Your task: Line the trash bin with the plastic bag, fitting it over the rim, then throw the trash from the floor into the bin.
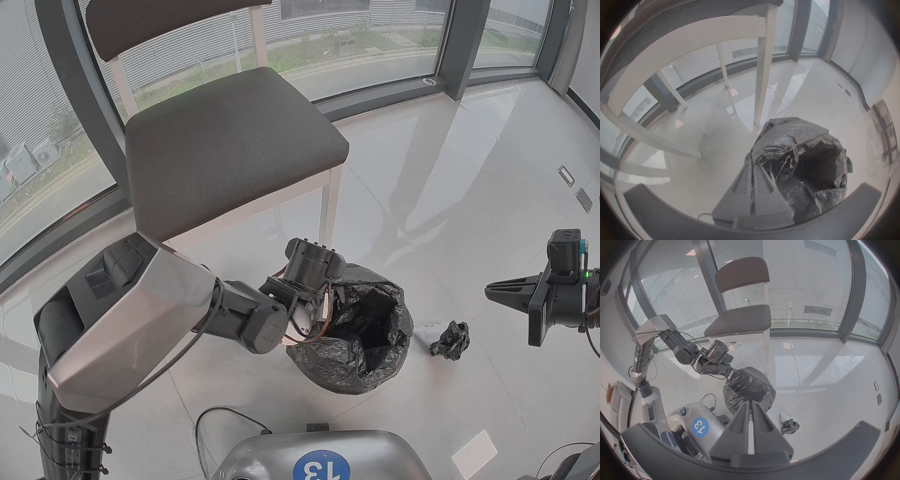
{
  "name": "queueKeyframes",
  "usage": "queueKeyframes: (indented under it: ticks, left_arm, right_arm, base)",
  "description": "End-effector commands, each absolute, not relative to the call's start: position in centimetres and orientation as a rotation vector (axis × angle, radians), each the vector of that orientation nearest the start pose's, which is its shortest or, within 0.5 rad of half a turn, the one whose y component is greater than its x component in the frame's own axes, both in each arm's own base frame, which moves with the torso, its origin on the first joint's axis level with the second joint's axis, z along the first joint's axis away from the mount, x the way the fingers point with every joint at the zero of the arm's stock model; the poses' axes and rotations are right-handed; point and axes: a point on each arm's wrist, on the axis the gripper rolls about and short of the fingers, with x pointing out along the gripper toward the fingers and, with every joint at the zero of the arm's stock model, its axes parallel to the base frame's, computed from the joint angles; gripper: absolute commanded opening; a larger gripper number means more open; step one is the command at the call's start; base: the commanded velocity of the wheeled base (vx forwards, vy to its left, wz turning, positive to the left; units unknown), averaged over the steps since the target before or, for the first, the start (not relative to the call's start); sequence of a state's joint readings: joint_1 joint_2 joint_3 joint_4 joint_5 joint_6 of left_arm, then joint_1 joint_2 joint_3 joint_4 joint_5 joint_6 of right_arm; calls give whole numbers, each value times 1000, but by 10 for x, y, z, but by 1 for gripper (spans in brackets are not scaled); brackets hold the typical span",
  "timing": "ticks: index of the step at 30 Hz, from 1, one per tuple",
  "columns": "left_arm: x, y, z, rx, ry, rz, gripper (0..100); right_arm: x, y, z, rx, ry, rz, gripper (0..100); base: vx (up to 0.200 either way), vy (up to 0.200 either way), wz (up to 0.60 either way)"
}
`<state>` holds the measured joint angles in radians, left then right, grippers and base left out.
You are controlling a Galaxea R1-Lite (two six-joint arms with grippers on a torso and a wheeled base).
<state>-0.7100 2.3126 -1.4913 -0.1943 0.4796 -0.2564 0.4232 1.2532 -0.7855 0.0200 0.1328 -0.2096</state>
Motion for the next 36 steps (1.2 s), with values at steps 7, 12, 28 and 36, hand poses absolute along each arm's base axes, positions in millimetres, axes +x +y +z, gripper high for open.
queueKeyframes:
  ticks: [7,12,28,36]
  left_arm:
    - [371,-275,93,15,518,-87,0]
    - [376,-268,94,8,517,-66,0]
    - [379,-270,93,-8,503,-63,100]
    - [379,-271,92,-25,503,-59,100]
  right_arm:
    - [168,79,223,-275,436,598,0]
    - [168,79,223,-275,440,598,0]
    - [167,79,221,-278,444,600,0]
    - [168,79,221,-279,446,601,0]
  base:
    - [0,0,0]
    - [0,0,0]
    - [0,0,0]
    - [0,0,0]
